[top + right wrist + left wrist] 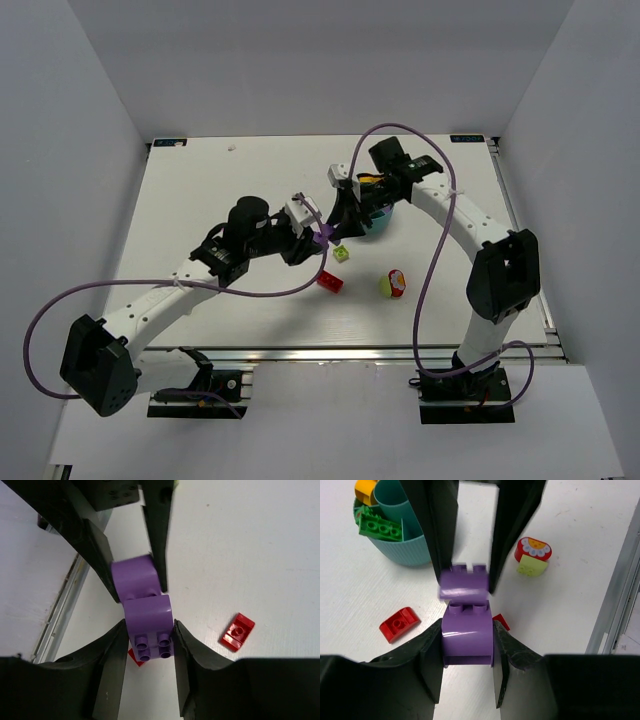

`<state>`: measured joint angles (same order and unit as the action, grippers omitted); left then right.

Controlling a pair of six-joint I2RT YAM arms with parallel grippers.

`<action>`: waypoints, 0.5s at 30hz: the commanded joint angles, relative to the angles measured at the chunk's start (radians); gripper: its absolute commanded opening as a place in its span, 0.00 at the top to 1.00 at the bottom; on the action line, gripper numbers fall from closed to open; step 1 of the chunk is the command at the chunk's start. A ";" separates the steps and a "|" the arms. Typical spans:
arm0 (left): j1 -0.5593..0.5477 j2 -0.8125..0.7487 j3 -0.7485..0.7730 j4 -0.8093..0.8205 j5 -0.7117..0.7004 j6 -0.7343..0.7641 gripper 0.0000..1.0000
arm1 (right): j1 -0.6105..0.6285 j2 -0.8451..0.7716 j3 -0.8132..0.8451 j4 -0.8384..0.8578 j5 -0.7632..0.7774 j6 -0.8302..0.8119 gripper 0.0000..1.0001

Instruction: Sort the legos into containers by color

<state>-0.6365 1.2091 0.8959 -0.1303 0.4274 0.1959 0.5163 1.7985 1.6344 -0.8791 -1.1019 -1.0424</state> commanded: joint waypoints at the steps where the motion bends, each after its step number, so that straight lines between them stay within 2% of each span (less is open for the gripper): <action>1: -0.005 -0.045 -0.037 0.012 -0.006 0.002 1.00 | -0.071 -0.073 -0.042 0.156 -0.018 0.154 1.00; 6: -0.005 -0.033 -0.049 0.038 -0.013 -0.013 1.00 | -0.143 -0.111 -0.085 0.229 -0.006 0.254 1.00; 8: -0.005 -0.023 -0.045 0.047 -0.025 -0.032 1.00 | -0.163 -0.134 -0.134 0.328 0.029 0.321 1.00; 10: -0.005 -0.013 -0.025 0.049 -0.047 -0.058 1.00 | -0.185 -0.198 -0.204 0.472 0.164 0.491 1.00; 11: -0.005 0.003 -0.015 0.052 -0.076 -0.088 1.00 | -0.200 -0.224 -0.290 0.631 0.230 0.543 1.00; 13: -0.005 0.020 0.004 0.052 -0.107 -0.125 1.00 | -0.217 -0.279 -0.361 0.736 0.362 0.625 1.00; 14: -0.003 0.039 0.029 0.054 -0.136 -0.169 1.00 | -0.222 -0.290 -0.411 0.817 0.481 0.656 1.00; 15: -0.003 0.050 0.040 0.054 -0.150 -0.185 1.00 | -0.223 -0.300 -0.429 0.842 0.517 0.674 1.00</action>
<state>-0.6380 1.2385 0.8677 -0.1047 0.3481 0.0994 0.3054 1.5482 1.2602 -0.3107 -0.8165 -0.5438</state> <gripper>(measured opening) 0.471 0.431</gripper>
